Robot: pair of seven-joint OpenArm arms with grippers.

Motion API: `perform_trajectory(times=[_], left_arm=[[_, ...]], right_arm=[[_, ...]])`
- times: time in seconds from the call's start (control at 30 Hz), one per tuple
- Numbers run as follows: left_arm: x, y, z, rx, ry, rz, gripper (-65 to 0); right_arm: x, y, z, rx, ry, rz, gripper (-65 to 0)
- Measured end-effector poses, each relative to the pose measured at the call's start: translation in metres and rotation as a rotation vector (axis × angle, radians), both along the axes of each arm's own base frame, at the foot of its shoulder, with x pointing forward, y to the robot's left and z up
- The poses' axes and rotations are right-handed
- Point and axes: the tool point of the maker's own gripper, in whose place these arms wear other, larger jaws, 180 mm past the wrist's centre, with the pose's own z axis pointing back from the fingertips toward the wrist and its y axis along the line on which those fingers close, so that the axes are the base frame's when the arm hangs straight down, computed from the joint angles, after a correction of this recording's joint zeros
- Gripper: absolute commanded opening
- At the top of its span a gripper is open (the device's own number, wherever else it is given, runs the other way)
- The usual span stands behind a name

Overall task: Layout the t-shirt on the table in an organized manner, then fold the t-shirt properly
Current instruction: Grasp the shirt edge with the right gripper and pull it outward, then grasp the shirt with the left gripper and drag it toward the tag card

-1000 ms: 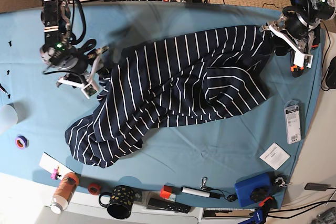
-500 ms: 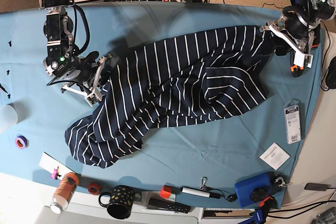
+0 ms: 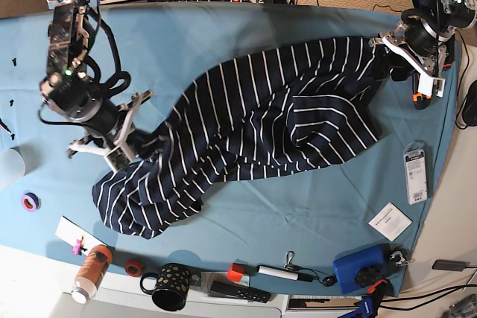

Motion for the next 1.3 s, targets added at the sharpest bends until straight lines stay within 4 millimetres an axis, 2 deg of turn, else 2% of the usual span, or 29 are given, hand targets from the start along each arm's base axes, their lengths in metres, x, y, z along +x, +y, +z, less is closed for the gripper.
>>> perform_trajectory(times=[0.17, 0.27, 0.4, 0.53, 0.6, 0.67, 0.7, 0.8, 0.97, 1.07, 1.2, 1.3], left_arm=[[0.000, 0.000, 0.000, -0.001, 0.000, 0.001, -35.4], [0.000, 0.000, 0.000, 0.000, 0.000, 0.001, -35.4], [0.000, 0.000, 0.000, -0.001, 0.000, 0.000, -35.4], [0.000, 0.000, 0.000, 0.001, 0.000, 0.001, -35.4], [0.000, 0.000, 0.000, -0.001, 0.000, 0.000, -35.4], [0.000, 0.000, 0.000, 0.000, 0.000, 0.000, -35.4], [0.000, 0.000, 0.000, 0.000, 0.000, 0.000, -35.4], [0.000, -0.001, 0.000, 0.003, -0.002, -0.008, -35.4], [0.005, -0.029, 0.022, -0.045, -0.151, -0.190, -35.4], [0.012, -0.027, 0.030, -0.036, -0.207, -0.176, -35.4], [0.026, -0.019, 0.032, 0.042, -0.222, -0.174, -35.4], [0.033, -0.030, 0.030, 0.087, -0.211, -0.259, -35.4]], right_arm=[[-0.014, -0.028, 0.026, 0.007, -0.070, -0.087, -65.0], [-0.027, -0.034, 0.056, 0.075, -0.158, -0.102, -65.0], [-0.050, -0.039, 0.072, 0.067, -0.190, -0.071, -65.0], [-0.056, -0.078, 0.099, 0.039, -0.277, -0.206, -65.0], [-0.064, -0.078, 0.096, 0.082, -0.239, -0.197, -65.0], [-0.076, -0.059, 0.085, 0.108, -0.158, -0.080, -65.0], [-0.080, -0.056, 0.081, 0.124, -0.142, -0.068, -65.0], [-0.085, -0.073, 0.082, 0.119, -0.162, -0.153, -65.0], [-0.092, -0.070, 0.072, 0.183, -0.129, -0.189, -65.0], [-0.094, -0.086, 0.066, 0.129, -0.110, -0.266, -65.0], [-0.096, -0.101, 0.073, 0.147, -0.159, -0.352, -65.0], [-0.097, -0.101, 0.071, 0.151, -0.154, -0.357, -65.0]])
